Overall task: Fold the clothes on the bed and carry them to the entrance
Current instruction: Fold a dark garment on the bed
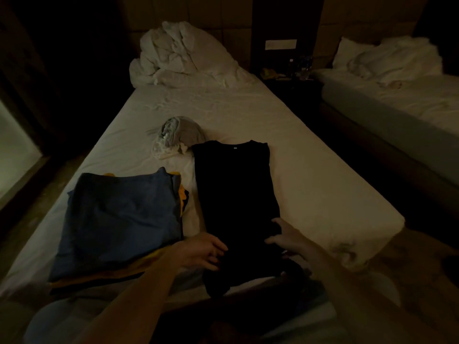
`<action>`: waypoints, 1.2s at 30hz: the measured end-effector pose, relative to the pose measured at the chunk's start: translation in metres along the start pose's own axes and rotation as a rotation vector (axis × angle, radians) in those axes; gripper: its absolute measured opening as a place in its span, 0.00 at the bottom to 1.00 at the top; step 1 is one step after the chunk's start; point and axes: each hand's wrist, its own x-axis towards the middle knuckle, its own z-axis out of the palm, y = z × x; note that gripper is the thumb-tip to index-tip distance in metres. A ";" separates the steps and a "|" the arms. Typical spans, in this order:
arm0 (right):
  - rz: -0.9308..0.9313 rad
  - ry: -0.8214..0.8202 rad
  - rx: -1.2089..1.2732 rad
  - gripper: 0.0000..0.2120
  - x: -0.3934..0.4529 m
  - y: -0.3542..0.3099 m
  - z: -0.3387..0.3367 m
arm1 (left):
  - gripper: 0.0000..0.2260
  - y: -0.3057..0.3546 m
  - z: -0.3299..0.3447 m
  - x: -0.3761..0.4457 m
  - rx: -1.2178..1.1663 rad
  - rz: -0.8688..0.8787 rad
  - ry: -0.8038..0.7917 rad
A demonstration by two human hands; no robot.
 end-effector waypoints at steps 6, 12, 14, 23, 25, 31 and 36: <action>-0.078 -0.002 0.158 0.26 0.007 0.007 0.035 | 0.17 -0.020 0.010 0.012 0.755 0.443 0.082; -0.498 0.030 -0.945 0.29 0.008 0.038 0.033 | 0.24 -0.026 0.013 0.011 1.489 0.724 0.150; -0.578 -0.040 -1.220 0.34 0.006 0.043 0.027 | 0.24 -0.030 0.009 0.016 1.582 0.784 0.115; -0.788 -0.120 -1.588 0.42 0.021 0.050 0.002 | 0.35 -0.028 0.019 0.036 1.590 0.777 0.147; -0.826 -0.064 -1.604 0.39 0.021 0.052 0.005 | 0.31 -0.023 0.022 0.042 1.568 0.807 0.160; -0.843 0.016 -1.619 0.21 0.029 0.059 0.020 | 0.14 -0.022 0.031 0.044 1.408 0.817 0.213; -0.801 0.054 -1.538 0.16 0.032 0.058 0.021 | 0.17 -0.016 0.027 0.042 1.217 0.826 0.223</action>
